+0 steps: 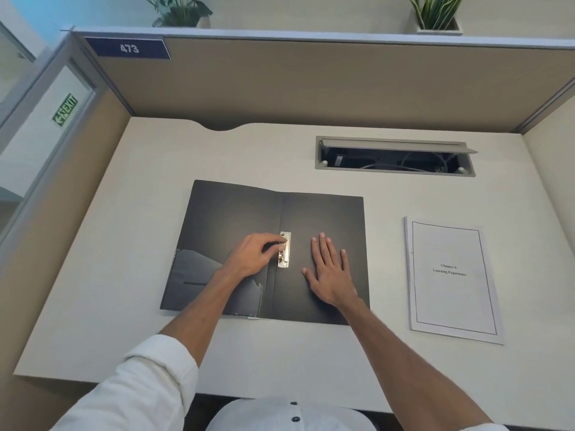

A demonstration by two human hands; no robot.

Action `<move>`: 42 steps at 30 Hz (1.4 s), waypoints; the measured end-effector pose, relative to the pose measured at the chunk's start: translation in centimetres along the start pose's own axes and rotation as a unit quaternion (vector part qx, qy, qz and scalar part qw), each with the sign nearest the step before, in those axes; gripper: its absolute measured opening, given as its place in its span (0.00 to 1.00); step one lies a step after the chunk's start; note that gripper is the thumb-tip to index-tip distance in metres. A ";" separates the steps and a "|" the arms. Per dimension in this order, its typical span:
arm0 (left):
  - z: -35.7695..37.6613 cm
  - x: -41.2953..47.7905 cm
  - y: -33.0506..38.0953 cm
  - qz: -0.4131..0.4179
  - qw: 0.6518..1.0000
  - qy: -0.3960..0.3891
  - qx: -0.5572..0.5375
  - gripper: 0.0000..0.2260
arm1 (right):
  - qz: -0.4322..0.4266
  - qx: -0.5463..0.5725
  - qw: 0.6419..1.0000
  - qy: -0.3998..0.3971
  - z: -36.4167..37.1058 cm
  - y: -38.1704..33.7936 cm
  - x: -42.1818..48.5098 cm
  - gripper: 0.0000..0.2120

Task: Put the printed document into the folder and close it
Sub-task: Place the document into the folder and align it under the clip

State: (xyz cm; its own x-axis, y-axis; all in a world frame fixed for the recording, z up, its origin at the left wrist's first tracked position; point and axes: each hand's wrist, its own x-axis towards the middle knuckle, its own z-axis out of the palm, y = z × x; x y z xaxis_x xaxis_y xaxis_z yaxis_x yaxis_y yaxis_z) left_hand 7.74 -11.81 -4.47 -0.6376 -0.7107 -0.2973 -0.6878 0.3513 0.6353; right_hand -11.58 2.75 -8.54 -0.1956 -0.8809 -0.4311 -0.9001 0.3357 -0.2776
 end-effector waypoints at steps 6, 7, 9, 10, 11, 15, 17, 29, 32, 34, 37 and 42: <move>-0.2 2.4 1.8 -0.051 0.995 0.036 -0.079 0.12 | 0.002 0.002 1.000 0.009 0.5 0.2 0.1 0.37; -0.2 2.9 2.0 -0.056 0.995 0.039 -0.079 0.11 | 0.002 0.002 1.000 0.009 0.6 0.2 0.2 0.37; -0.2 3.4 2.2 -0.060 0.995 0.045 -0.072 0.10 | 0.002 -0.001 1.000 0.010 0.8 0.3 0.2 0.37; -0.3 3.7 2.2 -0.058 0.995 0.046 -0.060 0.11 | 0.002 -0.003 1.000 0.010 0.8 0.4 0.3 0.37; -0.3 3.9 2.2 -0.051 0.997 0.044 -0.041 0.12 | 0.001 -0.002 1.000 0.011 0.9 0.4 0.4 0.37; -0.3 4.2 1.8 -0.001 0.999 0.034 0.041 0.16 | 0.003 0.005 1.000 0.016 1.1 0.4 0.8 0.37; 0.1 4.2 1.5 0.021 0.997 0.019 0.073 0.19 | 0.004 0.010 1.000 0.018 1.2 0.4 0.8 0.37; 1.6 3.4 -0.9 0.064 0.976 -0.031 0.205 0.27 | 0.006 0.007 1.000 0.027 1.4 0.1 0.6 0.36; 1.9 3.8 -0.5 0.078 0.978 -0.008 0.192 0.27 | -0.002 0.014 1.000 0.025 1.0 0.2 0.7 0.37; 2.6 3.9 0.4 0.088 0.980 0.010 0.180 0.27 | -0.012 0.040 0.998 0.038 0.6 0.3 0.4 0.36; 4.3 4.0 2.7 0.094 0.981 0.019 0.167 0.27 | -0.019 0.060 0.994 0.086 0.1 1.2 -0.8 0.34; 8.9 3.8 8.3 0.111 0.982 0.015 0.151 0.27 | 0.040 0.041 0.992 0.117 -0.7 6.3 -4.2 0.33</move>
State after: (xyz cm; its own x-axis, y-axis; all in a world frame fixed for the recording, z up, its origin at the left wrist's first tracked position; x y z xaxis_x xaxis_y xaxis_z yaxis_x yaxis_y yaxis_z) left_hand -3.51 -6.22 -6.65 -0.7763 -0.6119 -0.1517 -0.6074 0.6615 0.4398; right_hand -16.73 8.31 -7.87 -0.3579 -0.9007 -0.2462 -0.8457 0.4244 -0.3234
